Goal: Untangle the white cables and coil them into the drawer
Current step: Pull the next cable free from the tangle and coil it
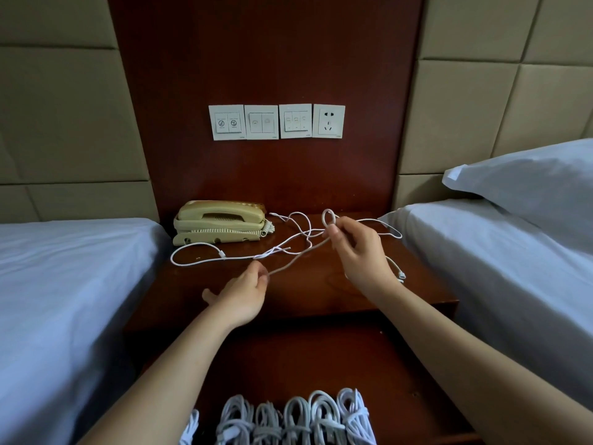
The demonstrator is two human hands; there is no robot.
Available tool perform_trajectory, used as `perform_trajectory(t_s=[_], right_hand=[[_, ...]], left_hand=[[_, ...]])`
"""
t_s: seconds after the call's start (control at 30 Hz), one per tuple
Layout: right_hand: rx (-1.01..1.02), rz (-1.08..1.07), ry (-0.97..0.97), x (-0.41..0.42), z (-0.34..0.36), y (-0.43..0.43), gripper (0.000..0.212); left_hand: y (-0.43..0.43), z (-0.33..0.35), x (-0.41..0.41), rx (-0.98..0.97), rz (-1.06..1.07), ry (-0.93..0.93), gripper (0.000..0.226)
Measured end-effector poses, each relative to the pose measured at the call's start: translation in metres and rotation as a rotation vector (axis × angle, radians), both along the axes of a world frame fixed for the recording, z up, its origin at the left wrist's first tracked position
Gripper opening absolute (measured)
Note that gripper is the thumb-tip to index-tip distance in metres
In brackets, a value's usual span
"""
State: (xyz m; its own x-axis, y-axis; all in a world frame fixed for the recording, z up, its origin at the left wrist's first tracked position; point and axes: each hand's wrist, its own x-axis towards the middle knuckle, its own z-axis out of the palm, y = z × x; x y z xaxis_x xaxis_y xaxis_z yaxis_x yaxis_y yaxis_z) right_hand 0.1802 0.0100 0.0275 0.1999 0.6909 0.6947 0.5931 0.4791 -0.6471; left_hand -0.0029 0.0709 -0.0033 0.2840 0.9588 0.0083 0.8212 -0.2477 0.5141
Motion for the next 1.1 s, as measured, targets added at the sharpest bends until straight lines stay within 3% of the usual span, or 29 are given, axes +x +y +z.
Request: perform_trajectory(t_s=[0.23, 0.3, 0.37, 0.43, 0.63, 0.73, 0.87, 1.1], right_hand=[[-0.011, 0.060, -0.046, 0.005, 0.004, 0.000, 0.018], [-0.049, 0.115, -0.045, 0.003, 0.003, 0.000, 0.019], [-0.065, 0.183, -0.039, -0.001, 0.002, -0.001, 0.019], [-0.071, 0.233, -0.024, -0.006, 0.003, -0.001, 0.019], [-0.084, 0.261, 0.013, -0.010, 0.000, 0.001, 0.019], [-0.110, 0.233, 0.021, -0.006, 0.003, 0.003, 0.017], [-0.130, 0.190, 0.044, 0.003, 0.003, 0.006, 0.017], [-0.127, 0.112, -0.060, 0.008, 0.011, 0.006, 0.031]], left_hand=[[0.006, 0.003, -0.011, -0.055, -0.028, 0.137, 0.047], [0.005, 0.001, -0.007, -0.044, -0.102, -0.060, 0.043], [-0.001, -0.001, 0.002, -0.120, -0.184, -0.452, 0.038], [-0.011, 0.001, 0.012, -0.215, -0.223, -0.706, 0.039], [-0.023, 0.008, 0.026, -0.380, -0.334, -0.955, 0.037], [-0.024, 0.012, 0.027, -0.281, -0.361, -0.991, 0.035], [-0.011, 0.011, 0.017, 0.006, -0.217, -0.937, 0.040], [0.000, 0.014, 0.000, 0.233, 0.013, -0.935, 0.033]])
